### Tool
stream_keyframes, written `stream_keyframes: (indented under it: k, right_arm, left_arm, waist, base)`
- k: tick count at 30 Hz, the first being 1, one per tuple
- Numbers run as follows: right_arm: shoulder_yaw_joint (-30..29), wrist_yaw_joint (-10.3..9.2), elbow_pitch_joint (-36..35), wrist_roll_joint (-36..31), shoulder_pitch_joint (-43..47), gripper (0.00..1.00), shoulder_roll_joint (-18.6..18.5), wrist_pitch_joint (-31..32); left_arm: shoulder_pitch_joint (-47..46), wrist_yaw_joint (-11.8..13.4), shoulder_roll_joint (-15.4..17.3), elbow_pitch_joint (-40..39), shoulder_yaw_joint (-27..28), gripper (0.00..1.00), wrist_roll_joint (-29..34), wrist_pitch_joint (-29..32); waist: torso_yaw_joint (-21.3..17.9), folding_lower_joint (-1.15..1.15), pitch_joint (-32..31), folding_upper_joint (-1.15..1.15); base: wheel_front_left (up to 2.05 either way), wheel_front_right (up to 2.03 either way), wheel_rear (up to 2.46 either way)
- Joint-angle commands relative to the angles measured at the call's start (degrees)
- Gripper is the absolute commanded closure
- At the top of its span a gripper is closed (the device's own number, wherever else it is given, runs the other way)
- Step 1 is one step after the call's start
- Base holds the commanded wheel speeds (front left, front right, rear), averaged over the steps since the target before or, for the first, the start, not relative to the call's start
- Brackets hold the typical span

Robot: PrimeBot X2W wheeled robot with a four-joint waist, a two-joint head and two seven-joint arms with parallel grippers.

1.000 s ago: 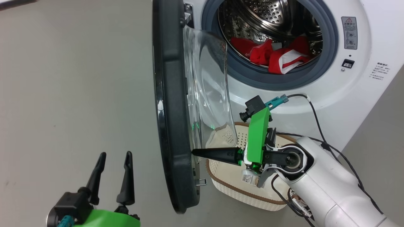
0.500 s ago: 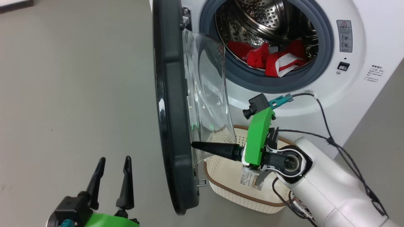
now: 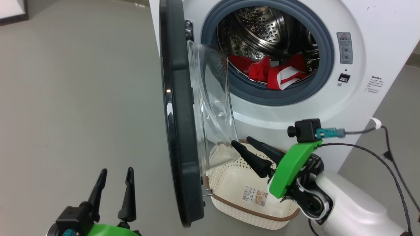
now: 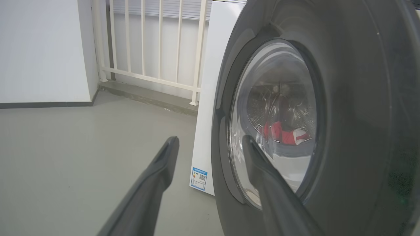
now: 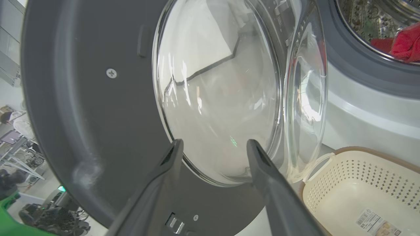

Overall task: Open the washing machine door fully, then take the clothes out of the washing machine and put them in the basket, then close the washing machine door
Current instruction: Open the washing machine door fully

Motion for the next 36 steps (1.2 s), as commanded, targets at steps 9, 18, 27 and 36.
stream_keyframes:
  k: [9, 18, 27, 36]
  right_arm:
    - [4.29, 0.43, 9.75, -14.38, 0.25, 0.0, -0.04, -19.4]
    - [-17.59, 0.43, 6.93, -38.08, 7.76, 0.0, 4.29, -20.62]
    - [-29.48, 0.43, -2.47, -52.68, 17.7, 0.0, 8.85, -20.63]
    - [-32.84, 0.43, -7.06, -55.02, 21.15, 0.0, 9.97, -20.63]
  left_arm:
    - [0.13, -1.05, 0.82, -0.34, 3.19, 0.0, 1.14, -0.52]
    - [0.38, -1.49, 0.82, -0.34, 3.61, 0.0, 0.15, -0.52]
    - [1.4, -1.78, 0.82, -0.8, 3.78, 0.0, -0.38, -0.53]
    - [1.52, -1.41, 0.82, -2.2, 4.51, 0.0, -1.16, -0.53]
  waist:
    - [-1.31, 0.0, -1.02, 0.0]
    - [-1.62, 0.0, -0.97, 0.0]
    - [-1.82, 0.0, -0.6, 0.0]
    - [-2.23, 0.0, -0.07, 0.0]
  base:
    - [0.0, 0.0, 0.0]
    - [0.0, 0.0, 0.0]
    - [0.0, 0.0, 0.0]
    - [0.0, 0.0, 0.0]
